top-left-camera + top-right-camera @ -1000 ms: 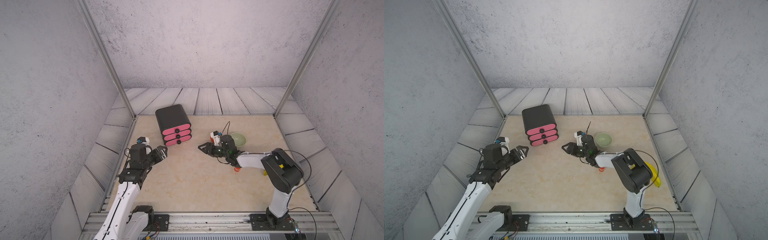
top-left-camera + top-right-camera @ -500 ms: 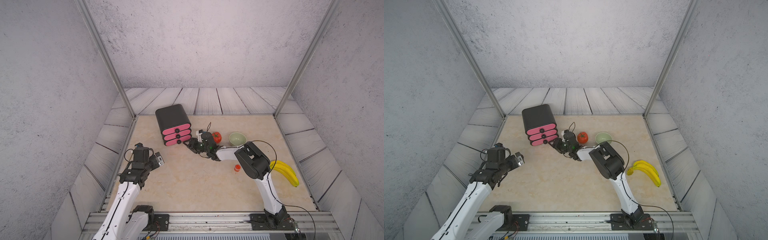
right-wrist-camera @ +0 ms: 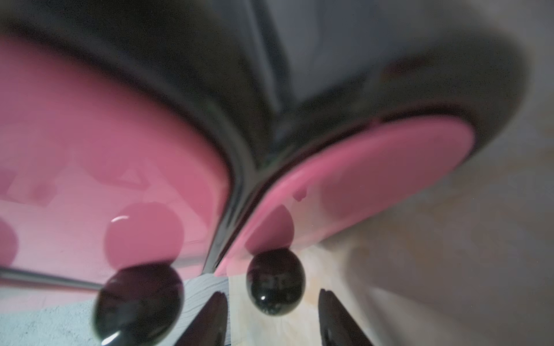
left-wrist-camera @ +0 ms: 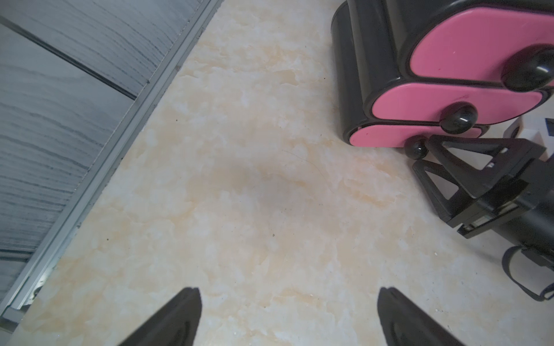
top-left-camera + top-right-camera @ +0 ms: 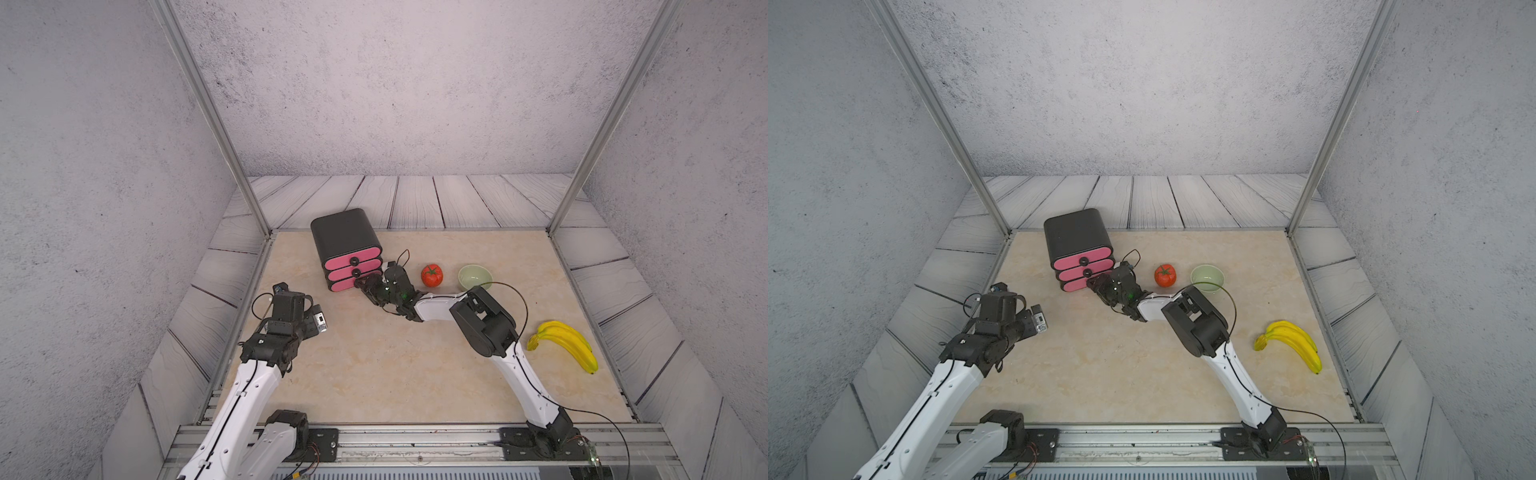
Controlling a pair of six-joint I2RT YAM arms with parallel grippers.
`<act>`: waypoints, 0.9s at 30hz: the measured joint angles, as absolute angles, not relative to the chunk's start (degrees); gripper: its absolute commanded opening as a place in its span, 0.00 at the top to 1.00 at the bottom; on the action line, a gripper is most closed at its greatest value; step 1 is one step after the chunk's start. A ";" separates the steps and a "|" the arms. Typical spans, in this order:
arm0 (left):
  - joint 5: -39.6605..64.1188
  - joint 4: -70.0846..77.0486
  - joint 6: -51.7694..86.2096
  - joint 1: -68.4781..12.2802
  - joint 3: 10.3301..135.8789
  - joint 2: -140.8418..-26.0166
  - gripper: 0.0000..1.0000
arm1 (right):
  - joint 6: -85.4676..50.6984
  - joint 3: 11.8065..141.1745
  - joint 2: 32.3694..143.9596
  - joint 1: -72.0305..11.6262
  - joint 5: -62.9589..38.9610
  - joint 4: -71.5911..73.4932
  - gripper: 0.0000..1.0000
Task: Put the paint cans in the drawer according to color
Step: Open the drawer in the storage box.
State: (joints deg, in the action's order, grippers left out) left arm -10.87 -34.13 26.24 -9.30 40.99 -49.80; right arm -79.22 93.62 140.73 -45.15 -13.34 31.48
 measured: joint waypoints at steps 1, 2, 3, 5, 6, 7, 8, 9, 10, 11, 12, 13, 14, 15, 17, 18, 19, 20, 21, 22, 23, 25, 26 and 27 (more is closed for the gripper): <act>-11.22 -34.30 26.06 -9.56 40.99 -49.80 0.02 | -79.88 93.89 140.94 -45.32 -12.86 31.05 0.48; -11.53 -34.41 25.91 -9.82 40.99 -49.80 0.02 | -80.49 94.04 141.10 -45.43 -12.14 30.85 0.49; -11.75 -34.50 25.85 -10.02 40.99 -49.80 0.02 | -81.01 94.13 141.18 -45.50 -11.66 30.72 0.49; -12.36 -34.63 25.71 -10.57 41.01 -49.80 0.02 | -82.21 94.39 141.36 -45.65 -10.52 30.72 0.50; -12.53 -34.70 25.67 -10.79 41.04 -49.80 0.01 | -82.78 94.70 141.60 -45.71 -10.07 30.85 0.52; -12.73 -34.85 25.67 -11.05 41.10 -49.80 0.02 | -83.40 95.13 141.97 -45.74 -9.65 31.05 0.53; -12.88 -35.03 25.67 -11.33 41.23 -49.80 0.02 | -83.96 95.61 142.41 -45.76 -9.28 31.42 0.53; -13.02 -35.16 25.65 -11.53 41.39 -49.80 0.02 | -84.44 96.16 142.89 -45.76 -8.97 31.73 0.53; -13.30 -35.38 25.54 -11.77 41.54 -49.80 0.02 | -84.93 96.71 143.41 -45.76 -8.75 32.05 0.53; -13.56 -35.46 25.47 -11.94 41.67 -49.80 0.02 | -85.30 97.17 143.79 -45.76 -8.62 32.29 0.53; -13.78 -35.62 25.43 -12.14 41.76 -49.80 0.02 | -85.56 97.47 143.96 -45.82 -8.49 32.36 0.53; -13.93 -35.77 25.39 -12.32 41.82 -49.80 0.01 | -85.73 97.93 144.22 -45.87 -8.32 32.27 0.53; -14.09 -35.92 25.30 -12.51 41.89 -49.82 0.02 | -85.91 98.32 144.44 -45.93 -8.12 32.16 0.53; -14.22 -36.05 25.26 -12.69 41.93 -49.82 0.02 | -86.00 98.56 144.57 -45.98 -7.90 32.03 0.53; -14.44 -36.40 25.23 -13.10 42.06 -49.82 0.02 | -86.41 98.83 144.68 -46.06 -7.46 31.86 0.57; -14.52 -36.60 25.26 -13.28 42.17 -49.84 0.02 | -86.56 98.85 144.68 -46.09 -7.29 31.86 0.60; -14.66 -36.75 25.23 -13.47 42.35 -49.89 0.02 | -86.74 98.94 144.68 -46.13 -7.14 32.01 0.64; -14.79 -36.91 25.23 -13.67 42.52 -49.93 0.01 | -86.89 98.98 144.68 -46.17 -7.01 32.21 0.68; -14.85 -36.99 25.21 -13.76 42.68 -49.93 0.02 | -87.00 98.98 144.68 -46.17 -6.83 32.34 0.70; -14.92 -37.12 25.21 -13.91 42.83 -49.93 0.02 | -87.20 98.91 144.68 -46.17 -6.81 32.60 0.74; -15.03 -37.12 25.19 -14.02 42.92 -49.93 0.01 | -87.42 98.78 144.68 -46.19 -6.72 32.75 0.76; -15.07 -37.17 25.06 -14.22 43.05 -49.93 0.02 | -87.72 97.93 144.68 -46.19 -6.61 33.95 0.79; -15.11 -37.21 24.99 -14.28 43.13 -49.93 0.01 | -87.85 97.23 144.64 -46.22 -6.59 35.05 0.80; -15.11 -37.28 24.91 -14.35 43.27 -49.93 0.02 | -87.94 96.42 144.59 -46.22 -6.57 36.27 0.80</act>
State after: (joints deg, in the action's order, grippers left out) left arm -15.11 -37.28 24.91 -14.35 43.27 -49.93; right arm -87.94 96.42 144.59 -46.22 -6.57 36.27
